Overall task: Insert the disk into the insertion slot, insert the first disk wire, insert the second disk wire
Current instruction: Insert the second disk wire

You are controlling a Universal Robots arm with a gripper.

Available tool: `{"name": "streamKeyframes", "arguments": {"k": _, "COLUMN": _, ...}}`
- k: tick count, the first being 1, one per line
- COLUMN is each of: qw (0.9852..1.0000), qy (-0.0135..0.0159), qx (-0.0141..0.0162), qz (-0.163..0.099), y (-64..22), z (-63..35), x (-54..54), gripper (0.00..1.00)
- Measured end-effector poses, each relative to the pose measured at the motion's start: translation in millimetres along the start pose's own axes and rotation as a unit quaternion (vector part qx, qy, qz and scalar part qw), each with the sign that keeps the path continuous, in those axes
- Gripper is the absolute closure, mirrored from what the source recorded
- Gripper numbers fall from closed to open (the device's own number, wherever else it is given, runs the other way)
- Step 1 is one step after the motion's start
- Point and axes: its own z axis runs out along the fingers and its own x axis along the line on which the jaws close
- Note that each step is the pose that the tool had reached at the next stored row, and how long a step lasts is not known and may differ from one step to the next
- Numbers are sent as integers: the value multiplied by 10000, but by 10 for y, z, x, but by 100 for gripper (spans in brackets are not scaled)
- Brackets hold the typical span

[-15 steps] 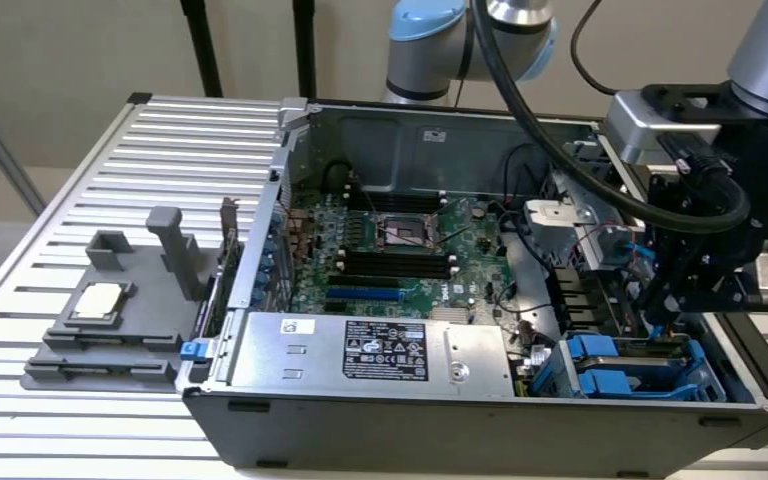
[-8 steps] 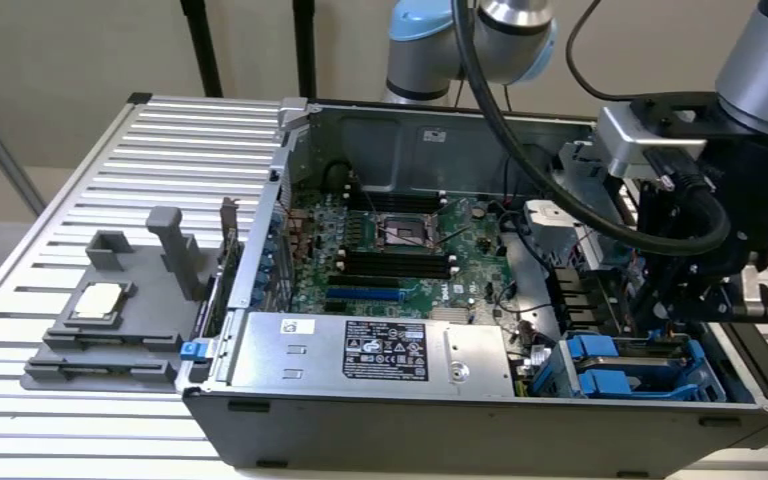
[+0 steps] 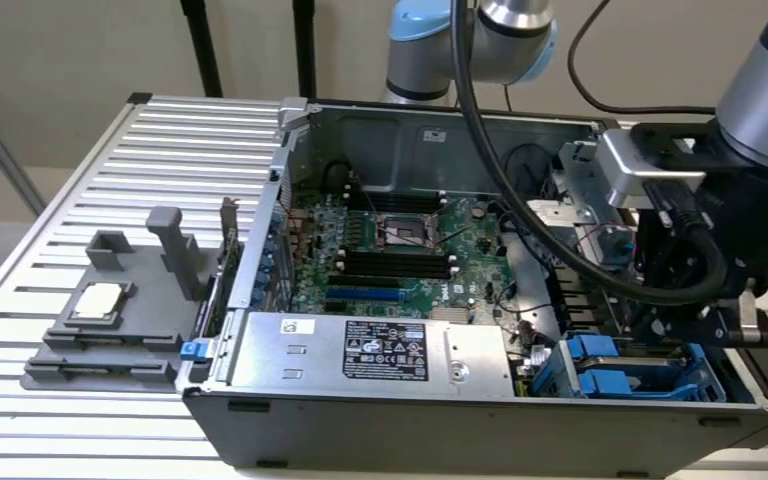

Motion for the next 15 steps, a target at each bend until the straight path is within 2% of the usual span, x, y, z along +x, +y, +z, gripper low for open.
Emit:
{"name": "streamKeyframes", "arguments": {"k": 9, "qw": 9998, "qy": -168, "qx": 108, "qz": -14, "y": 6, "z": 85, "x": 22, "gripper": 84}}
{"name": "streamKeyframes", "arguments": {"k": 15, "qw": 9997, "qy": -219, "qx": 114, "qz": -23, "y": 9, "z": 117, "x": 32, "gripper": 84}}
